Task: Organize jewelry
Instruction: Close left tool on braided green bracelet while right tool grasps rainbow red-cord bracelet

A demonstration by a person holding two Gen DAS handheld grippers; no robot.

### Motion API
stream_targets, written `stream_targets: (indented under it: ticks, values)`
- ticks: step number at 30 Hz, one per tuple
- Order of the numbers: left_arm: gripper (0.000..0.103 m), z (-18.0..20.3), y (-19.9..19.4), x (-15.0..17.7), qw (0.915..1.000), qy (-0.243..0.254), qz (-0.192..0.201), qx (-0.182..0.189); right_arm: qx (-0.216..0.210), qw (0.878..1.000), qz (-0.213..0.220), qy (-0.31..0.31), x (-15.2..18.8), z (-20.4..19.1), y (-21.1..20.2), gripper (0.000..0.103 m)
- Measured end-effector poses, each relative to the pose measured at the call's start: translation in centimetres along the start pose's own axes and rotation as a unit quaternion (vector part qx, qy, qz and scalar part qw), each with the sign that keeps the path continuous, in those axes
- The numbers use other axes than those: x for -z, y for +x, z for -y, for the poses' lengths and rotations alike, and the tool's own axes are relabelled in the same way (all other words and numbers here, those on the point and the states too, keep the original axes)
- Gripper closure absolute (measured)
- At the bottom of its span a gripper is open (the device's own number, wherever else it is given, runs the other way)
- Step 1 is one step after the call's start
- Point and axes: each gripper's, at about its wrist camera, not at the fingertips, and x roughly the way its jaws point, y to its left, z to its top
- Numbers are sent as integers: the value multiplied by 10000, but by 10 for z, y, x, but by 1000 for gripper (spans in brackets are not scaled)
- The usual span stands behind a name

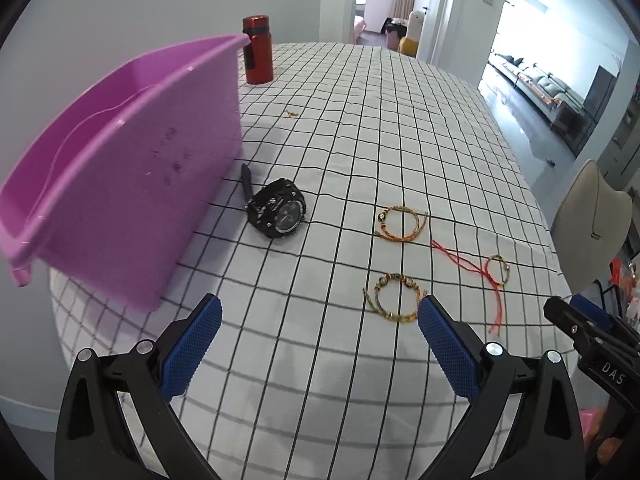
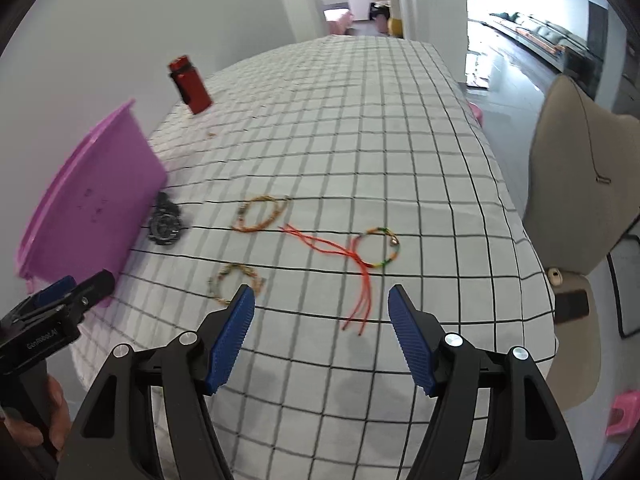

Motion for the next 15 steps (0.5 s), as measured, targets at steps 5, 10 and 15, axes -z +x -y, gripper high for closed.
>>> stream_targets:
  ticks: [5, 10, 15]
  values:
    - [6, 8, 40, 7, 9999, -89, -26, -42, 53, 9999, 12, 92, 6, 13, 29, 37]
    - [6, 20, 74, 20, 9998, -107, -74, -155, 30, 9999, 30, -160, 10, 25, 61, 37]
    - [6, 31, 96, 29, 9994, -51, 35, -344, -56, 9993, 156, -333, 8, 36, 82, 37]
